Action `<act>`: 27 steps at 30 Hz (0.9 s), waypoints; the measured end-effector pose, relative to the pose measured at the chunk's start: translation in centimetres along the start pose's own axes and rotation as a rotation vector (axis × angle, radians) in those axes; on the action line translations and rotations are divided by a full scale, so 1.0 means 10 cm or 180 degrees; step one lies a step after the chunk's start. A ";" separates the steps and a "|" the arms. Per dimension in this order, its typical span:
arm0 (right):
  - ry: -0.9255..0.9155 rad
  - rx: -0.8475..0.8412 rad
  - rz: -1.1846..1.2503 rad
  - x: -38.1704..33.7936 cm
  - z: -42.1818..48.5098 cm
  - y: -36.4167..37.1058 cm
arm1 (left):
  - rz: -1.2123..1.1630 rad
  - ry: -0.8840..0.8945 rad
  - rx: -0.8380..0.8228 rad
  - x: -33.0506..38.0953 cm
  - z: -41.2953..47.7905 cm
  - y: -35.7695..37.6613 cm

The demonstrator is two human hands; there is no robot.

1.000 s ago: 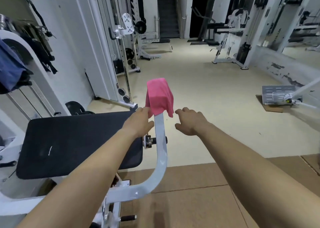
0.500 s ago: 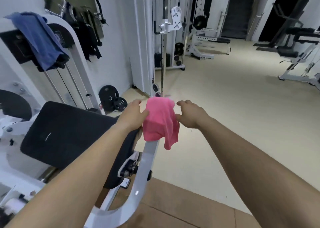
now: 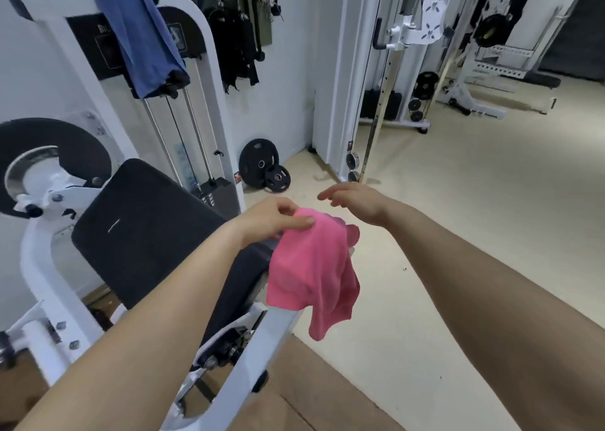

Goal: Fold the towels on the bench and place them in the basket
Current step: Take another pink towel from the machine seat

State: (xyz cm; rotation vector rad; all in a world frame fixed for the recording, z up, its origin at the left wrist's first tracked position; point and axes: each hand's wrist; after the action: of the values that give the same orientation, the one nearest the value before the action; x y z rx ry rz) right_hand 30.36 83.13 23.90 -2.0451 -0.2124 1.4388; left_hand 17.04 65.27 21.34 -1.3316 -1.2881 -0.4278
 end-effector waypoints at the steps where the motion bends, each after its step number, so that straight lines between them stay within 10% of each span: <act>1: 0.0010 -0.0171 0.0078 -0.01 0.05 0.03 | -0.0018 -0.0089 -0.0012 -0.02 0.00 0.01; 6: -0.0136 -0.0885 0.0137 0.05 0.25 0.09 | -0.0105 -0.0240 0.0295 0.00 -0.08 0.11; 17: -0.1506 -0.0231 -0.0418 -0.15 0.15 -0.18 | 0.0292 -0.0502 0.2417 0.51 -0.48 0.49; 23: -0.2358 -0.0015 -0.0318 -0.59 -0.22 -0.28 | 0.0205 -0.0637 0.2141 0.76 -1.07 0.76; 27: -0.2522 -0.0332 -0.0357 -0.87 -0.45 -0.15 | 0.0893 -0.0860 0.3304 0.75 -1.54 0.70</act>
State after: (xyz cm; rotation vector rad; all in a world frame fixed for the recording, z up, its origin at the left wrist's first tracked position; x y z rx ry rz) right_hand 31.29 78.53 32.57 -1.4020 -0.7197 2.1256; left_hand 32.03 57.02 28.51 -0.6503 -1.2285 0.5872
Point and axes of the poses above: each hand's wrist, its own z-axis towards the middle knuckle, its own y-axis out of the palm, x = y × z, and after that the axes turned 4 degrees about z, right-handed
